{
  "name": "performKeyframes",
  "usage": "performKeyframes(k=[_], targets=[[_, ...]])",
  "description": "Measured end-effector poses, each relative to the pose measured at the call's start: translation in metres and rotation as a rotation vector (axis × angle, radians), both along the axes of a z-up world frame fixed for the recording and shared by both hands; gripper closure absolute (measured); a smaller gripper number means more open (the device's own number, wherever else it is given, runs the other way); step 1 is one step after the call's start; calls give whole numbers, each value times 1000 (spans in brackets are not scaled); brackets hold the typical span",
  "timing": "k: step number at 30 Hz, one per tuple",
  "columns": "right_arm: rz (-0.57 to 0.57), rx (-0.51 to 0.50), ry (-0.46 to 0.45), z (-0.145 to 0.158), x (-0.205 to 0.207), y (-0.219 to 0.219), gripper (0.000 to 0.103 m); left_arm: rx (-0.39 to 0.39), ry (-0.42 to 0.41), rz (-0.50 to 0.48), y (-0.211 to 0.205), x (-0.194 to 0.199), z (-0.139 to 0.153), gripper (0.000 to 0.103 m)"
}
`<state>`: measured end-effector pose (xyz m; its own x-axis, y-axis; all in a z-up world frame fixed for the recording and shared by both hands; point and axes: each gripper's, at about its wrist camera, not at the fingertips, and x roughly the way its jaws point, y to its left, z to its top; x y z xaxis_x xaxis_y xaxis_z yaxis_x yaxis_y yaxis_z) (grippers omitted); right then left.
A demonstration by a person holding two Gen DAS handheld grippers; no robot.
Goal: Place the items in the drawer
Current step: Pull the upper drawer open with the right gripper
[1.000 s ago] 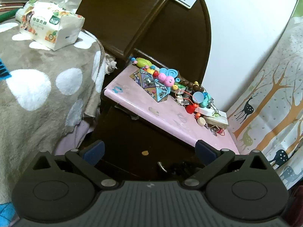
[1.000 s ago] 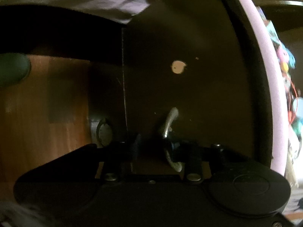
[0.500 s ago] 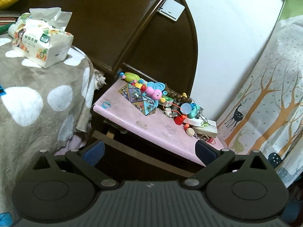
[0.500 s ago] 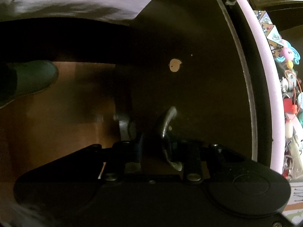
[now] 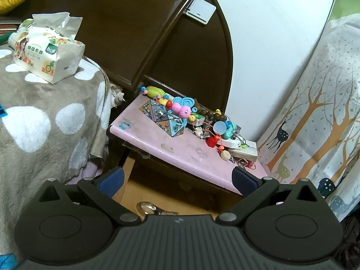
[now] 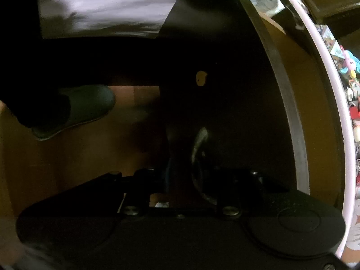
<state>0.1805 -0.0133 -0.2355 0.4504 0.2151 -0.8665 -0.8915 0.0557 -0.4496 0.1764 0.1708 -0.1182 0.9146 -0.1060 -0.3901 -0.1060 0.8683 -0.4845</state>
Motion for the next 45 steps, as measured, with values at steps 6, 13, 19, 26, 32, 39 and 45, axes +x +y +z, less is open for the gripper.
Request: performKeyframes(k=[6,13,19,26,32,39,45], targets=[[-7,-4,4,-3,-24,1,79,13,5,-7,-4,1,0,1],[-52,20,7,-2,-28,0,78,29,11,-16,-8,1,-1,1],[50,-44,1,-10,-43,3,79,36,15,-27,-12,3,-2,1],[44,-42,-9,-14,-67,-3,78,35,20,-26,-11,3,-3,1],[29,-4,-26,-19,-82,-10,79,53,31,-38,-16,5,-5,1],[-24,103,-62,-26,-90,-21,67,122,75,-62,-31,12,-9,1],[-25,178,-83,-35,-101,-26,46,176,87,-33,-39,18,-5,1]])
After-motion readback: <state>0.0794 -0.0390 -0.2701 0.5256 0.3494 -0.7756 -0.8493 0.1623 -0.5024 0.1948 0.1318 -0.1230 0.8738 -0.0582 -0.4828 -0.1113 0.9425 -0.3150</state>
